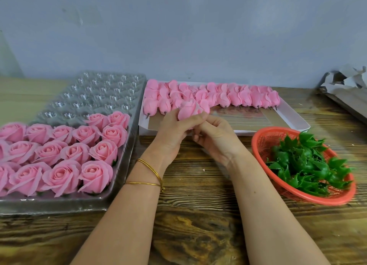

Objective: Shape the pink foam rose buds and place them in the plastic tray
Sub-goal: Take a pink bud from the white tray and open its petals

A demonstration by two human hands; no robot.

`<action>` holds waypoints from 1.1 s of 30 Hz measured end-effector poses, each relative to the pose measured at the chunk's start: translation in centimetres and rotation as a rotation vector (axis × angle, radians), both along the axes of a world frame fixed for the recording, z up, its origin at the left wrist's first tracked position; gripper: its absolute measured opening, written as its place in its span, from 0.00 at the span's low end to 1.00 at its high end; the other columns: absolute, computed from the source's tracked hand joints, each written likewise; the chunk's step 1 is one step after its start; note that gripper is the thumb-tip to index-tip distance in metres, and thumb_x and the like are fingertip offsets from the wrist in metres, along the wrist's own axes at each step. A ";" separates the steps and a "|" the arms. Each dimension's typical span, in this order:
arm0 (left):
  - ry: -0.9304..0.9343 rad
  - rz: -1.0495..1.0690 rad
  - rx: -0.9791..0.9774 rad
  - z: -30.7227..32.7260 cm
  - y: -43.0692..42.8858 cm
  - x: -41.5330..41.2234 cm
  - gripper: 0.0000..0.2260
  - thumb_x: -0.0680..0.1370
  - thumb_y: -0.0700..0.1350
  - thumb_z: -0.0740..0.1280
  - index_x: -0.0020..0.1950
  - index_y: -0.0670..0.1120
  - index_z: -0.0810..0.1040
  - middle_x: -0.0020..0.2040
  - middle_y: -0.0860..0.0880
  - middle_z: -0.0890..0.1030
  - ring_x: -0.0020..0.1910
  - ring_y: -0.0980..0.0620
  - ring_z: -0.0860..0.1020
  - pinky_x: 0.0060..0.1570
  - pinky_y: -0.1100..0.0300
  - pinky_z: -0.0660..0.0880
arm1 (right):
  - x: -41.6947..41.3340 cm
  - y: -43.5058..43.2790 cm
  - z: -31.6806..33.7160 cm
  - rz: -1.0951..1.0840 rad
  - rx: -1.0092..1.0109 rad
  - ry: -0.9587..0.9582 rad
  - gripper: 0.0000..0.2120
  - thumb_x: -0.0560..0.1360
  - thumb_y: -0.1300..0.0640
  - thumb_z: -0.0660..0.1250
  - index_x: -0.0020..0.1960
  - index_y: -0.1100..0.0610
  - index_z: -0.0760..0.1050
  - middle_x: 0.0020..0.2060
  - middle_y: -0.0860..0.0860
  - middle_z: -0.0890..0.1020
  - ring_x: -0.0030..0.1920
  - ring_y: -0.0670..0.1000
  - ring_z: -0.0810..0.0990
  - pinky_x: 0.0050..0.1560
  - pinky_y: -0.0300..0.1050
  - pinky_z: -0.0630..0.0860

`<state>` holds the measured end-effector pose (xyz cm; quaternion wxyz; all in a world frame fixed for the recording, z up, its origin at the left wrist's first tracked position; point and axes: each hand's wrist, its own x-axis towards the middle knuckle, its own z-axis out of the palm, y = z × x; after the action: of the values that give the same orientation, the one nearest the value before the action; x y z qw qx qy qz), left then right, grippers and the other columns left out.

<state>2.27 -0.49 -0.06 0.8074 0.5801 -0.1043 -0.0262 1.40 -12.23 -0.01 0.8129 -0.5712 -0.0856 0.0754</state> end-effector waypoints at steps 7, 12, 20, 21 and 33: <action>0.023 -0.050 0.018 -0.2 0.2 -0.2 0.16 0.71 0.41 0.74 0.54 0.34 0.80 0.44 0.42 0.81 0.39 0.52 0.79 0.33 0.62 0.74 | -0.6 -0.2 0.1 0.091 0.058 0.090 0.06 0.76 0.69 0.64 0.43 0.63 0.77 0.30 0.49 0.76 0.29 0.42 0.68 0.30 0.32 0.68; 0.045 0.008 0.040 -0.7 0.0 0.1 0.12 0.67 0.47 0.76 0.46 0.42 0.83 0.40 0.43 0.81 0.39 0.47 0.79 0.34 0.58 0.76 | -0.7 -0.6 0.3 0.120 0.014 0.118 0.04 0.69 0.69 0.68 0.43 0.64 0.78 0.31 0.52 0.76 0.30 0.45 0.70 0.31 0.34 0.71; -0.082 0.273 0.259 -1.0 -0.1 0.2 0.10 0.69 0.51 0.75 0.42 0.45 0.83 0.40 0.46 0.84 0.43 0.52 0.83 0.44 0.59 0.80 | -0.2 -0.4 0.8 -0.200 0.013 0.018 0.08 0.63 0.58 0.67 0.38 0.59 0.82 0.29 0.51 0.78 0.26 0.46 0.69 0.26 0.37 0.64; -0.128 0.286 0.297 -1.0 -0.2 0.0 0.09 0.70 0.49 0.75 0.41 0.45 0.82 0.39 0.46 0.84 0.40 0.54 0.82 0.41 0.62 0.79 | 0.0 -0.5 0.7 -0.245 0.012 0.000 0.08 0.65 0.57 0.68 0.40 0.60 0.82 0.30 0.51 0.77 0.27 0.47 0.70 0.27 0.38 0.64; -0.225 0.164 0.433 -1.7 -0.9 -0.2 0.08 0.75 0.43 0.70 0.54 0.45 0.82 0.47 0.47 0.85 0.47 0.49 0.82 0.44 0.49 0.79 | -0.2 0.7 -0.1 -0.345 -0.193 -0.110 0.11 0.66 0.52 0.73 0.46 0.56 0.82 0.37 0.46 0.84 0.43 0.44 0.82 0.44 0.37 0.76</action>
<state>2.04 -1.38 -1.72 0.6472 0.7452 -0.1379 0.0823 1.15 -11.51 -0.10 0.7494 -0.6557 -0.0231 -0.0884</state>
